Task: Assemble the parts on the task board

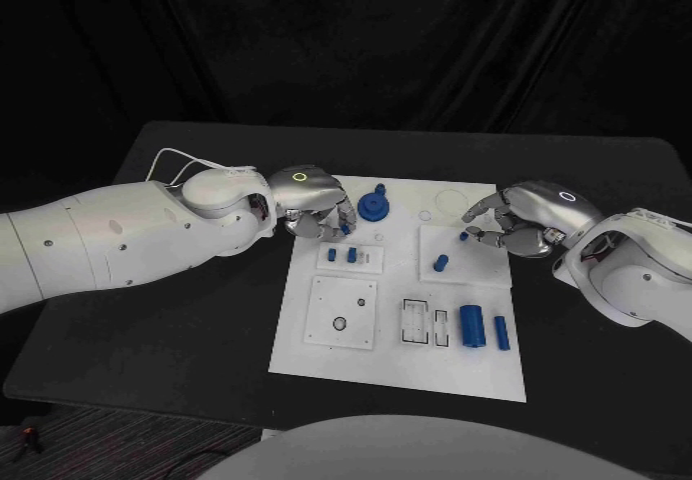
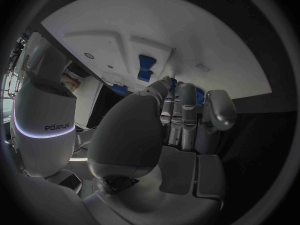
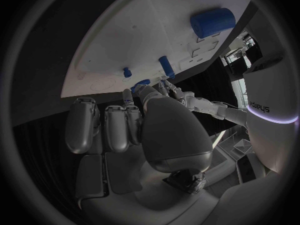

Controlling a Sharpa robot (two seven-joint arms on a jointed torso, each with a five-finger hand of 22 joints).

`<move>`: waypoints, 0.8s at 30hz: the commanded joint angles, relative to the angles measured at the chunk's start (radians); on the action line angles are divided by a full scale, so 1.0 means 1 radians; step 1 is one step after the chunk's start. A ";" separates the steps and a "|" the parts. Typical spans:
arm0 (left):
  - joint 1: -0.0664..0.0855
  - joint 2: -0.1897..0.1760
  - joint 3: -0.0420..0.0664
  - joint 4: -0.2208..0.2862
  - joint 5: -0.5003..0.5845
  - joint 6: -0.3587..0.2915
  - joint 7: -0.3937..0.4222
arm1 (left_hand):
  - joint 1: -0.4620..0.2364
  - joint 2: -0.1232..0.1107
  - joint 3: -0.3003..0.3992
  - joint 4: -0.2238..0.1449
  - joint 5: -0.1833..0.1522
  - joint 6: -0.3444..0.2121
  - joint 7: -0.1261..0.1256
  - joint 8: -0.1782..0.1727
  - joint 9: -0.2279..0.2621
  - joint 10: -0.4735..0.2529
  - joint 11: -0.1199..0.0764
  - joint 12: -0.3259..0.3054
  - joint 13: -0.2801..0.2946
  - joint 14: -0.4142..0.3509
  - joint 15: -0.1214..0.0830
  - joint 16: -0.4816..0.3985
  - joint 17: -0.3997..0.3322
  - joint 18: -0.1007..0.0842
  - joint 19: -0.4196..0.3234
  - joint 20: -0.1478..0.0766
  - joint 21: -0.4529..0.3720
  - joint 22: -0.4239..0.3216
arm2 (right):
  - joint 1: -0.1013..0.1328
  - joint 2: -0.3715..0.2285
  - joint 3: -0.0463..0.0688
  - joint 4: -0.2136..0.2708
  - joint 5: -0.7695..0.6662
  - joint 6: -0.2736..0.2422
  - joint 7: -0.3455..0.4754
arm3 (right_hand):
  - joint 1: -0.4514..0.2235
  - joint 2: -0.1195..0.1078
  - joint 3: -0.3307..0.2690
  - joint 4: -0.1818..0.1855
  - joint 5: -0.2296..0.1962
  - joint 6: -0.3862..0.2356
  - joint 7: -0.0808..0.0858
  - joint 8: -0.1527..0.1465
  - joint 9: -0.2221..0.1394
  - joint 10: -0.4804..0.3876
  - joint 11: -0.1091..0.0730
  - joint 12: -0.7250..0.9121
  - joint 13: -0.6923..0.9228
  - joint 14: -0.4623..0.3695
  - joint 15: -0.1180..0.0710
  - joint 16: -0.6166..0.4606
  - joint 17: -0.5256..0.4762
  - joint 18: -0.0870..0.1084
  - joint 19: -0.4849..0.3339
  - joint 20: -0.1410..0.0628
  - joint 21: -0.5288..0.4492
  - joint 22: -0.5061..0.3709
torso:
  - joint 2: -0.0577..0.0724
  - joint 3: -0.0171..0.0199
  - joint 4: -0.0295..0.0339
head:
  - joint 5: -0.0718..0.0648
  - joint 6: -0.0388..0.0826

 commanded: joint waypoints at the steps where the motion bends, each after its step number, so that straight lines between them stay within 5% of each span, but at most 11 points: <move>1: -0.005 0.006 0.001 -0.003 0.000 0.016 0.002 | -0.003 -0.001 0.001 0.003 -0.005 -0.001 -0.001 -0.001 -0.003 -0.002 -0.001 -0.006 -0.002 -0.007 0.000 -0.007 -0.001 -0.005 -0.007 -0.001 -0.007 0.137 | -0.003 -0.001 0.000 0.001 -0.002 0.001 0.001 | 0.006 -0.003 0.006 0.002 0.005 0.006 -0.001 0.000 -0.002 -0.002 0.005 -0.004 -0.060 0.047 0.001 -0.007 -0.001 0.011 0.001 0.009 -0.005 0.176 | 0.000 -0.0006 0.0002 | 0.000 0.000; 24: -0.012 0.021 0.001 -0.014 0.000 0.014 0.003 | -0.003 0.002 0.003 0.003 -0.004 -0.001 0.001 -0.002 -0.003 0.001 0.000 -0.008 -0.003 -0.009 0.000 -0.010 -0.004 -0.005 -0.007 0.000 -0.008 0.137 | -0.004 0.000 0.000 -0.001 -0.002 0.000 0.000 | 0.007 -0.001 0.010 0.000 0.005 0.006 -0.001 0.000 -0.002 -0.001 0.006 -0.004 -0.060 0.046 0.001 -0.008 -0.003 0.011 0.001 0.009 -0.005 0.176 | 0.000 -0.0001 0.0005 | 0.001 0.000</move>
